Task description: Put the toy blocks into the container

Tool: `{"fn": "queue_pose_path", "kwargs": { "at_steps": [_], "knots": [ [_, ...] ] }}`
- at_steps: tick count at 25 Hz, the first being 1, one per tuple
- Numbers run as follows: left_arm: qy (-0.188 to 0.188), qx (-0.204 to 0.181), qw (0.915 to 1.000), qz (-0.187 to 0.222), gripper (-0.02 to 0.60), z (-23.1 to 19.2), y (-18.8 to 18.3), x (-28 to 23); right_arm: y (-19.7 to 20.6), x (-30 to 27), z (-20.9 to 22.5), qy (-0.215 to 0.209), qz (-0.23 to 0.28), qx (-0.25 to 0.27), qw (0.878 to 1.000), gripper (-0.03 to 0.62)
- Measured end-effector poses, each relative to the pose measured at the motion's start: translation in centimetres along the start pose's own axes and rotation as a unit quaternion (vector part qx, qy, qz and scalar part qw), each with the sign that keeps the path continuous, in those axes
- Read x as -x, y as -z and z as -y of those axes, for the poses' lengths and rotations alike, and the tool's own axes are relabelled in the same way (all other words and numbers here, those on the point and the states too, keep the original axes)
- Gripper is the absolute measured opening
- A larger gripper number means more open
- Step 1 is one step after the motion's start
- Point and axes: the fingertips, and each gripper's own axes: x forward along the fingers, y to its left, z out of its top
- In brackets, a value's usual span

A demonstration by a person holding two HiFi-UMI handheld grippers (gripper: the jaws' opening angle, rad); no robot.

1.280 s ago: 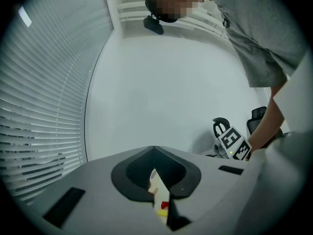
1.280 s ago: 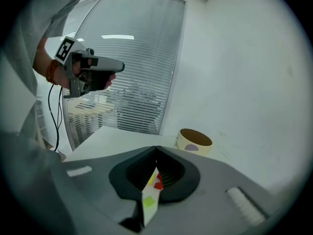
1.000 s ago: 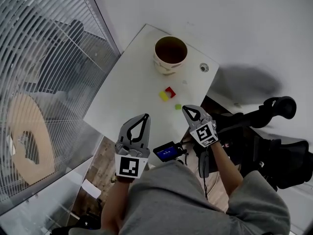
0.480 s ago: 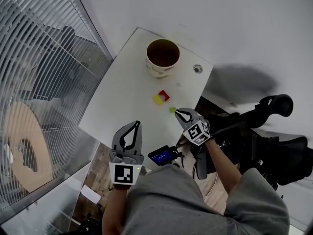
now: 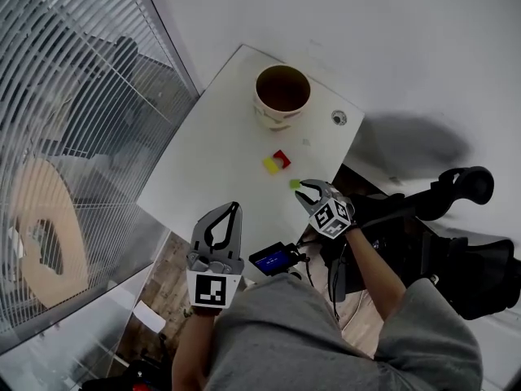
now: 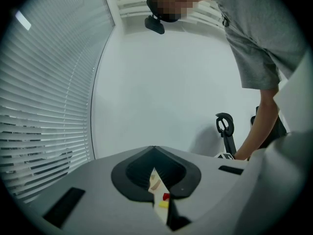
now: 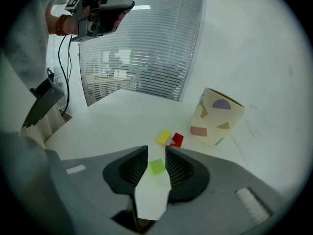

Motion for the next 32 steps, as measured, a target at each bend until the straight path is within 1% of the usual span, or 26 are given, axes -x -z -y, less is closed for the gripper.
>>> {"fn": "queue_pose_path", "kwargs": {
  "at_steps": [2, 3, 4, 5, 6, 8, 9, 11, 14, 17, 20, 22, 23, 25, 29, 30, 32],
  "knots": [
    [-0.002, -0.003, 1.0000, 0.004, 0.008, 0.0, 0.1, 0.1, 0.7, -0.3, 0.0, -0.003, -0.010, 0.003, 1.000, 0.129],
    [-0.009, 0.015, 0.9999, -0.002, 0.008, -0.1, 0.4, 0.4, 0.9, -0.6, -0.2, -0.003, -0.014, 0.004, 1.000, 0.139],
    [-0.021, 0.044, 0.9987, -0.016, 0.008, -0.5, 1.0, 0.9, 0.9, -1.3, -0.5, -0.004, -0.016, 0.007, 1.000, 0.142],
    [-0.031, 0.060, 0.9973, -0.029, 0.008, -0.8, 1.6, 1.3, 0.9, -1.9, -0.9, -0.007, -0.018, 0.011, 1.000, 0.148],
    [-0.033, 0.054, 0.9975, -0.034, 0.008, -0.8, 1.6, 1.5, 1.0, -2.3, -1.1, -0.011, -0.021, 0.016, 1.000, 0.150],
    [-0.025, 0.020, 0.9992, -0.024, 0.008, -0.5, 1.1, 1.3, 1.6, -2.4, -1.1, -0.014, -0.031, 0.023, 0.999, 0.165],
    [-0.024, 0.016, 0.9993, -0.023, 0.008, -0.3, 1.0, 1.2, 1.9, -2.4, -1.0, -0.015, -0.036, 0.024, 0.999, 0.169],
    [-0.024, 0.013, 0.9995, -0.018, 0.008, -0.3, 0.8, 1.2, 1.9, -2.6, -0.9, -0.015, -0.039, 0.027, 0.999, 0.170],
    [-0.035, 0.034, 0.9984, -0.030, 0.008, -0.4, 1.4, 1.5, 1.9, -3.4, -0.9, -0.015, -0.041, 0.038, 0.998, 0.170],
    [-0.042, 0.044, 0.9976, -0.034, 0.008, -0.8, 1.7, 1.6, 2.0, -4.2, -0.9, -0.023, -0.050, 0.053, 0.997, 0.181],
    [-0.043, 0.033, 0.9982, -0.026, 0.008, -1.0, 1.5, 1.6, 2.5, -4.7, -1.0, -0.035, -0.062, 0.074, 0.995, 0.181],
    [-0.041, 0.021, 0.9987, -0.019, 0.008, -0.9, 1.3, 1.6, 3.0, -4.9, -1.3, -0.050, -0.075, 0.100, 0.991, 0.181],
    [-0.042, 0.021, 0.9987, -0.018, 0.008, -0.9, 1.3, 1.6, 3.3, -5.1, -1.4, -0.058, -0.082, 0.113, 0.989, 0.181],
    [-0.047, 0.035, 0.9981, -0.020, 0.008, -1.1, 1.7, 1.7, 3.6, -5.5, -1.4, -0.071, -0.093, 0.128, 0.985, 0.186],
    [-0.053, 0.035, 0.9978, -0.018, 0.008, -1.5, 1.4, 1.7, 3.9, -5.9, -0.9, -0.084, -0.105, 0.137, 0.981, 0.186],
    [-0.054, 0.031, 0.9980, -0.013, 0.008, -1.6, 1.2, 1.6, 4.1, -6.1, -0.8, -0.089, -0.109, 0.137, 0.981, 0.186],
    [-0.048, 0.004, 0.9988, -0.002, 0.008, -1.7, 0.7, 1.3, 4.4, -6.3, -0.8, -0.102, -0.117, 0.135, 0.979, 0.186]
  ]
}}
